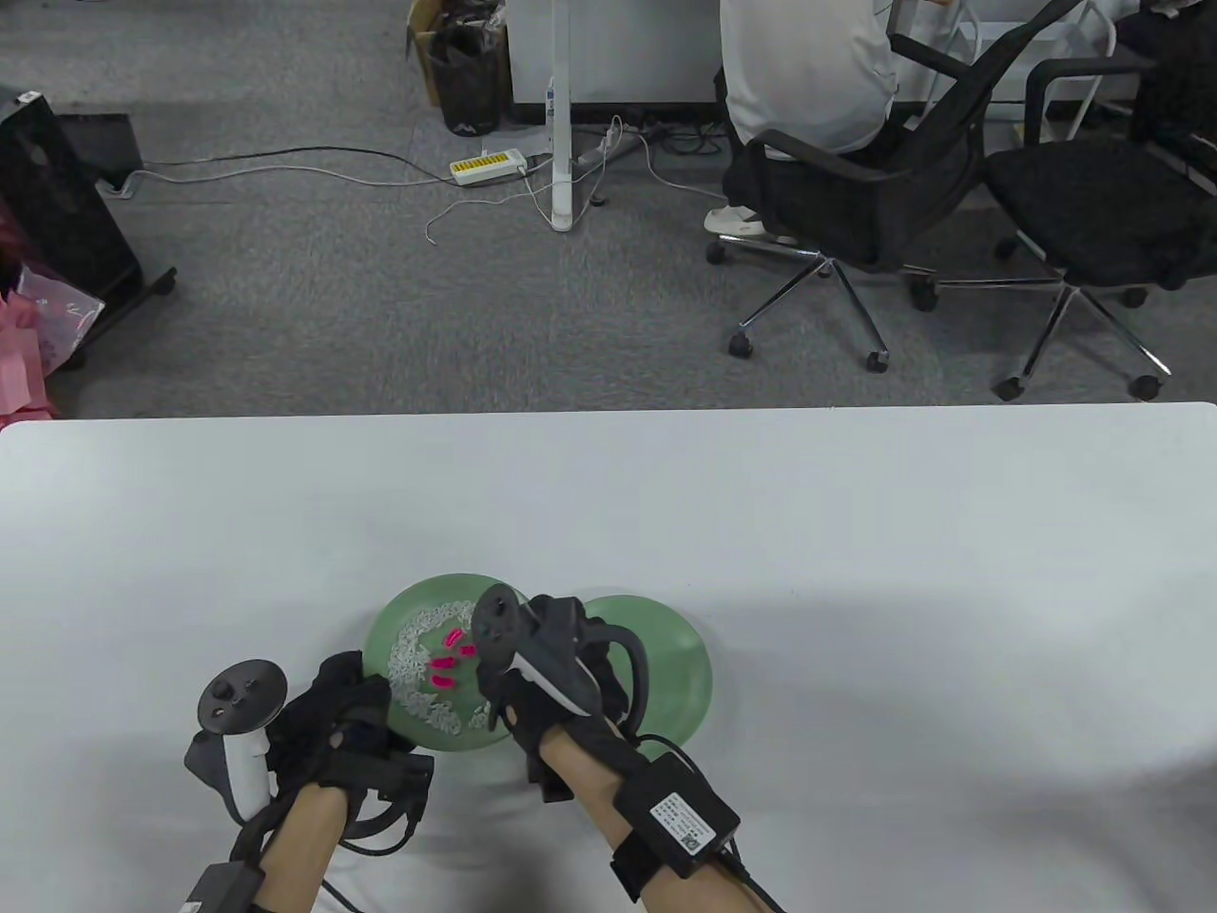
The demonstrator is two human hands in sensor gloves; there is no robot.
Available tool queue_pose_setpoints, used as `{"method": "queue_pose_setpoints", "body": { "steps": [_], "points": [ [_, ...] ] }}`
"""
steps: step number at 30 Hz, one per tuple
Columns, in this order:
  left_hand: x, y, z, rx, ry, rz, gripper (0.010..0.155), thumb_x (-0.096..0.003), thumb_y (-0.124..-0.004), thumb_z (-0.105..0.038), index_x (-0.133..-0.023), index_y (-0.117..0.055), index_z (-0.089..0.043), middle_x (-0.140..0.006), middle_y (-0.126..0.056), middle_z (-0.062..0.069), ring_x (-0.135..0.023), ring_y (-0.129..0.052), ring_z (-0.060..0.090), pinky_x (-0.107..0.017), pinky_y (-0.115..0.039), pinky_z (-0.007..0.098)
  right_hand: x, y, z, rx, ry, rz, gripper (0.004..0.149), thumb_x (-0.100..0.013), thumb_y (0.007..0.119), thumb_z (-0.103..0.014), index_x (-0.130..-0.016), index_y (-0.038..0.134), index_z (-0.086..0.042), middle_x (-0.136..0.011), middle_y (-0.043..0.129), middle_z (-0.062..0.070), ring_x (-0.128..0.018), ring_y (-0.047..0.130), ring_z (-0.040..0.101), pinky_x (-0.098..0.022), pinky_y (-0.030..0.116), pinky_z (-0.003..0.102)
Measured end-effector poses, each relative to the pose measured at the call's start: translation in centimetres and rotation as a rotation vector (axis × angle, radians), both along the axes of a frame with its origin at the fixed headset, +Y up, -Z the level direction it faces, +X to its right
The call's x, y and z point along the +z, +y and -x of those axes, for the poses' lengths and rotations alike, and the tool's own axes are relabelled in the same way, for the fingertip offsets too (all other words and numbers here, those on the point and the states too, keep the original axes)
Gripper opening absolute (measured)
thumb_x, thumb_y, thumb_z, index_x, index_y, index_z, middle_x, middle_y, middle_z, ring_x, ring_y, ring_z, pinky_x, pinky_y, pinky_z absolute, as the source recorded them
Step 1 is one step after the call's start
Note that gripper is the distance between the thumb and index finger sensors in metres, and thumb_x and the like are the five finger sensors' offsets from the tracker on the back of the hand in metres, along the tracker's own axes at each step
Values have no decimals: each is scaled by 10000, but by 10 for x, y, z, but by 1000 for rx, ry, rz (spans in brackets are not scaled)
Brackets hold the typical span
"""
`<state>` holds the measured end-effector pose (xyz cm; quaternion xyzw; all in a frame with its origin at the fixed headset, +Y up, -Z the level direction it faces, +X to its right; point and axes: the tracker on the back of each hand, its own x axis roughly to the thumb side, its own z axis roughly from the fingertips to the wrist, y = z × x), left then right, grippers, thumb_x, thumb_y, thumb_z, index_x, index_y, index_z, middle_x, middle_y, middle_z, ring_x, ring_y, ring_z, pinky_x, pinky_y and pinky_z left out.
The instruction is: Pick gummy candy with hand pinch into plate
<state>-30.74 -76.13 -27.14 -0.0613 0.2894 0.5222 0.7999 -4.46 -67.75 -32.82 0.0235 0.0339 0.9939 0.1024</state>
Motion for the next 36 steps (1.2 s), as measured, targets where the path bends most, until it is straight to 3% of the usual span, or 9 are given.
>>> {"method": "queue_pose_setpoints", "body": {
  "steps": [7, 12, 21, 24, 29, 33, 36],
  "points": [
    [-1, -1, 3, 11, 11, 1, 557, -414, -807, -317, -948, -753, -167, -743, -993, 60, -206, -1134, 283, -125, -964, 303, -20, -33, -55, 93, -140, 116, 443, -343, 863, -464, -699, 927, -208, -781, 893, -5, -703, 861, 287, -621, 693, 530],
    [-1, -1, 4, 14, 12, -1, 557, -415, -807, -317, -949, -752, -168, -743, -993, 61, -206, -1134, 284, -125, -964, 304, -22, -54, -63, 193, -163, 170, 441, -345, 863, -463, -701, 932, -212, -783, 897, -7, -704, 864, 286, -622, 693, 529],
    [-1, -2, 5, 20, 10, 3, 557, -415, -806, -317, -950, -752, -168, -742, -993, 60, -207, -1134, 283, -126, -964, 302, -22, -63, -69, 247, -175, 211, 464, -355, 857, -471, -744, 927, -229, -822, 884, -15, -727, 859, 281, -626, 693, 521],
    [-1, -2, 5, 21, 10, 4, 558, -415, -807, -317, -949, -752, -167, -743, -993, 60, -205, -1134, 283, -125, -964, 302, -22, -58, -72, 236, -190, 176, 504, -358, 827, -509, -780, 904, -245, -855, 857, -22, -751, 847, 272, -634, 690, 515],
    [-1, -1, 4, 27, 10, 4, 557, -416, -804, -319, -950, -749, -169, -747, -990, 58, -209, -1135, 281, -127, -965, 300, -12, -22, -56, 15, -177, -29, 526, -347, 824, -526, -794, 889, -257, -871, 839, -24, -758, 838, 268, -635, 690, 512],
    [0, -1, 3, 27, 6, 2, 558, -418, -800, -320, -953, -742, -173, -751, -987, 53, -216, -1137, 277, -130, -968, 298, 0, -3, -15, -94, -43, -19, 558, -336, 836, -542, -823, 872, -271, -909, 820, -20, -790, 827, 273, -648, 683, 520],
    [1, -1, 1, 23, 2, -3, 559, -419, -798, -322, -955, -736, -177, -755, -984, 51, -222, -1141, 276, -134, -971, 297, 8, 1, 23, -55, 12, 5, 553, -331, 844, -544, -815, 884, -279, -908, 829, -17, -785, 833, 274, -646, 685, 521]
  ]
}}
